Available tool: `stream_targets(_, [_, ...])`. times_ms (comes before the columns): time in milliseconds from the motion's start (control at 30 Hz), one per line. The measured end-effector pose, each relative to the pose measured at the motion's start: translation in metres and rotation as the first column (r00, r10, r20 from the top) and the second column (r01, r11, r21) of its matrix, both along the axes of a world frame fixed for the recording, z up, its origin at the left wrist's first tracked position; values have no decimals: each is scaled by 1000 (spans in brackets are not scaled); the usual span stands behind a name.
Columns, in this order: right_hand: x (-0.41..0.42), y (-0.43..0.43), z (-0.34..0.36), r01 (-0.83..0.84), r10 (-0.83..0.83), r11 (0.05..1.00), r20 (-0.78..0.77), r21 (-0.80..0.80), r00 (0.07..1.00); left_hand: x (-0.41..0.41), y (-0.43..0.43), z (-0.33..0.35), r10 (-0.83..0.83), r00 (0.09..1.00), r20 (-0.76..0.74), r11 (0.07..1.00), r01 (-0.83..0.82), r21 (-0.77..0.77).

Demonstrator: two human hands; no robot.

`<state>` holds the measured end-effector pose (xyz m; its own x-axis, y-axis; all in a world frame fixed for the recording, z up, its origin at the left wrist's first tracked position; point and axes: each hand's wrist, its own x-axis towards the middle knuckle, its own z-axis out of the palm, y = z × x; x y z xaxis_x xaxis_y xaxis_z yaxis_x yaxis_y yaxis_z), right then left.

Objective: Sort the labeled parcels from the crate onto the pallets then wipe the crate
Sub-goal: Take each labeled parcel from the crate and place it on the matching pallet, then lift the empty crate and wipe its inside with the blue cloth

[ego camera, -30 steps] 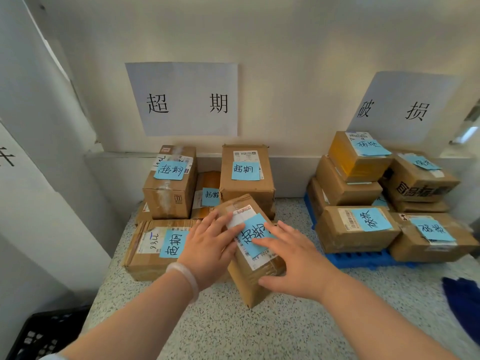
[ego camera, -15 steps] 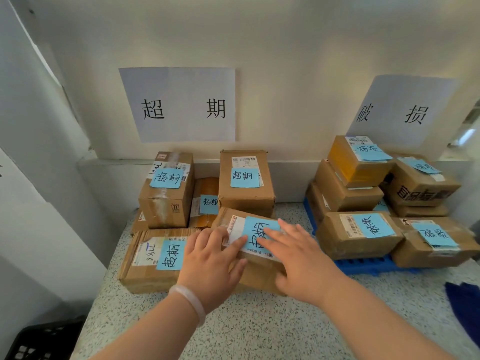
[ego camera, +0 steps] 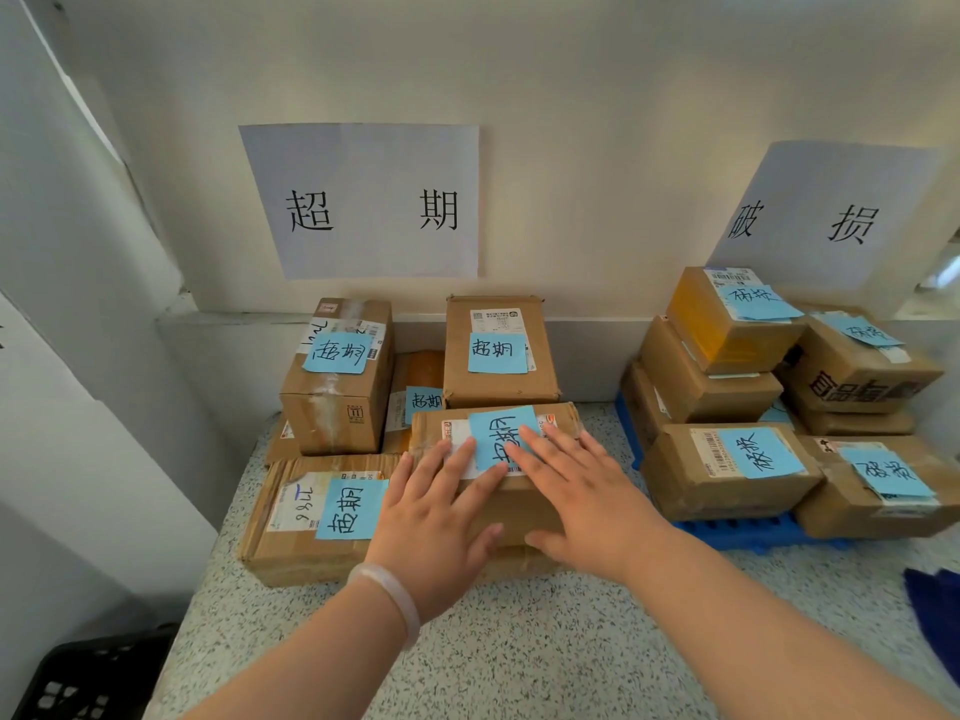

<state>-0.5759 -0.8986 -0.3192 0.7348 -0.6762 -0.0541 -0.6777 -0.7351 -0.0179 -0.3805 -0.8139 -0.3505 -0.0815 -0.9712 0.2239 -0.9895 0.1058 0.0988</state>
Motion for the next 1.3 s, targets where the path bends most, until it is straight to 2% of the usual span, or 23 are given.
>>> stream_targets(367, [-30,51,-15,213,-215,976,215,36,953,-13,5,7,27,997,73,999,-30,36])
stream_targets(600, [-95,96,-17,343,-341,938,263,39,902,-84,36,18,-92,992,90,994,86,65])
stream_targets(733, [-150,132,-11,459,-458,886,284,67,843,-138,47,24,-166,982,85,984,160,81])
stream_targets(933, [-268,210,-1,664,-675,737,192,127,712,-267,89,34,-333,943,-23,926,331,180])
stream_targets(1133, [-404,323,8,840,-843,527,197,125,500,-422,156,34,-563,823,-72,793,563,231])
stream_targets(1300, [-489,410,-1,935,-941,314,188,164,282,-531,209,27,-700,704,-120,661,702,266])
